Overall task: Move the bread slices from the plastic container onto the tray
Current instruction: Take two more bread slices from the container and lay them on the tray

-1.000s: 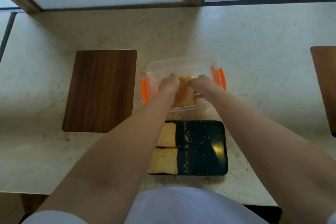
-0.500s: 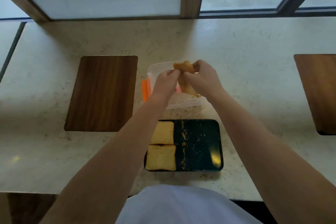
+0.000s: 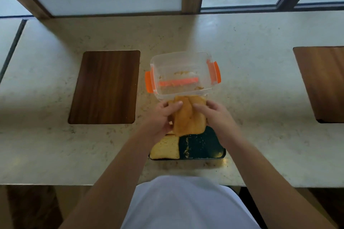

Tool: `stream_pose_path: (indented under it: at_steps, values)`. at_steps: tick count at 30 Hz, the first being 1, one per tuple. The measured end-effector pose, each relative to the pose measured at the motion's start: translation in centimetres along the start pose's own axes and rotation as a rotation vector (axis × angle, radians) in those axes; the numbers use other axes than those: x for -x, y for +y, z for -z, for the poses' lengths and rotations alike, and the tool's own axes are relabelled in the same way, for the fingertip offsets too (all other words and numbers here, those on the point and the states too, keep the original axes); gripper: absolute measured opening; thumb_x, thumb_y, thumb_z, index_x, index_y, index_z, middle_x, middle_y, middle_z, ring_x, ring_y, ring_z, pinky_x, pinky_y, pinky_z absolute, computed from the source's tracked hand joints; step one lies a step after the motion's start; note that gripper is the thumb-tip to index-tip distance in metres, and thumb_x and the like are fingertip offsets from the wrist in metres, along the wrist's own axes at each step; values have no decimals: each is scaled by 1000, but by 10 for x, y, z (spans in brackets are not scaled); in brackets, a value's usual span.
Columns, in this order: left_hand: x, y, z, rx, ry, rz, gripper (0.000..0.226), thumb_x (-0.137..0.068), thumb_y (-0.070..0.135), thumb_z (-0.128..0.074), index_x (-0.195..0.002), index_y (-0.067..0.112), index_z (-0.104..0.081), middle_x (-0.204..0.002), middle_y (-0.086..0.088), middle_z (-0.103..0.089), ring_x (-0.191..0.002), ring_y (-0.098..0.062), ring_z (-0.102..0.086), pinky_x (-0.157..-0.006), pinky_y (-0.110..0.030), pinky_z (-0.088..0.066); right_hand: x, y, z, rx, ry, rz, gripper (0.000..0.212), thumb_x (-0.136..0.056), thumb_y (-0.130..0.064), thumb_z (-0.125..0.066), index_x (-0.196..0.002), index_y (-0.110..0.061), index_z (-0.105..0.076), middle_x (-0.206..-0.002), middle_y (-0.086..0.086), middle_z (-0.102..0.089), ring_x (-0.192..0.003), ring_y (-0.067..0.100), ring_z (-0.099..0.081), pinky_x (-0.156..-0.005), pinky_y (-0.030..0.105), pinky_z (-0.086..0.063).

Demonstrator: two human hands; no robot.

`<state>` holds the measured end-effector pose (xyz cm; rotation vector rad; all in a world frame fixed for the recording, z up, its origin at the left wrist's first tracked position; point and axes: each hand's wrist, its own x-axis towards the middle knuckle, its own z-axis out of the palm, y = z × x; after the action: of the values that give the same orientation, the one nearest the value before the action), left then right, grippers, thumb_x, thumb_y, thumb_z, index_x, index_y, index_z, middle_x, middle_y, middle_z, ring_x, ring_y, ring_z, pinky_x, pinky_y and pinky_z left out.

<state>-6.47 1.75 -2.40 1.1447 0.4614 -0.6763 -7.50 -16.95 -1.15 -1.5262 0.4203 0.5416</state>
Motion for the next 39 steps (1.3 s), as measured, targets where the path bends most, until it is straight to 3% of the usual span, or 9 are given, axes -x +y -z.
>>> stream_pose_path:
  at_steps: [2, 6, 13, 19, 23, 26, 29, 34, 39]
  values:
    - [1, -21, 1, 32, 37, 60, 44, -89, 27, -73, -126, 5, -62, -120, -18, -69, -109, -35, -66, -77, -50, -60, 2, 25, 0, 43, 34, -77, 31, -93, -47, -66, -115, -25, -67, -111, -2, -75, -102, 17, -72, -93, 45, -58]
    - [1, -52, 3, 110, 105, 129, 45, -88, 20, -74, -128, 6, -59, -121, -19, -67, -109, -35, -66, -81, -55, -59, 14, 66, 2, -18, 26, -207, 38, -92, -48, -67, -120, -22, -62, -117, 1, -70, -103, 15, -71, -86, 35, -61]
    - [0, -79, 6, 204, 105, 179, 43, -97, 30, -63, -132, 8, -55, -129, -20, -59, -114, -37, -62, -85, -59, -57, 31, 95, 7, 33, 176, -62, 22, -88, -41, -73, -106, -29, -69, -97, -11, -75, -89, 4, -71, -73, 22, -55]
    - [-9, -84, 11, 294, 147, 194, 37, -101, 17, -55, -134, 1, -50, -128, -24, -59, -109, -37, -63, -76, -55, -59, 25, 99, 17, -65, 249, -70, 19, -89, -30, -73, -99, -13, -70, -99, 9, -74, -90, 22, -70, -85, 40, -59]
    - [-17, -85, 19, 212, 329, 155, 26, -101, 11, -55, -126, 3, -52, -125, -20, -59, -107, -33, -60, -75, -56, -55, 13, 99, 32, -161, 276, -134, 18, -91, -24, -69, -102, -10, -66, -106, 18, -71, -92, 28, -71, -85, 46, -61]
    - [-16, -83, 28, 200, 413, 133, 11, -102, 10, -52, -112, 8, -55, -116, -16, -60, -102, -30, -60, -71, -53, -54, -7, 98, 46, 160, 307, -121, 13, -90, -27, -69, -98, -17, -65, -103, 11, -68, -89, 19, -65, -75, 39, -57]
    - [-10, -83, 36, 153, 418, 127, 20, -102, 11, -52, -121, 6, -52, -115, -14, -59, -103, -30, -60, -69, -51, -54, -31, 89, 57, 568, 181, -90, 12, -90, -30, -67, -98, -23, -64, -98, -2, -67, -89, 12, -63, -76, 33, -56]
    - [-3, -84, 41, -5, 333, 160, 11, -100, 13, -55, -111, 9, -56, -111, -15, -58, -98, -30, -61, -60, -44, -57, -58, 68, 61, 968, 59, -18, 24, -90, -24, -57, -110, -16, -68, -97, 1, -69, -83, 15, -64, -76, 38, -61]
    - [-3, -86, 35, -68, 271, 194, 10, -99, 14, -56, -109, 12, -57, -107, -13, -58, -95, -29, -62, -59, -43, -57, -60, 67, 52, 1287, 21, 109, 52, -93, -40, -59, -138, -15, -57, -128, 8, -62, -118, 27, -55, -97, 42, -51]
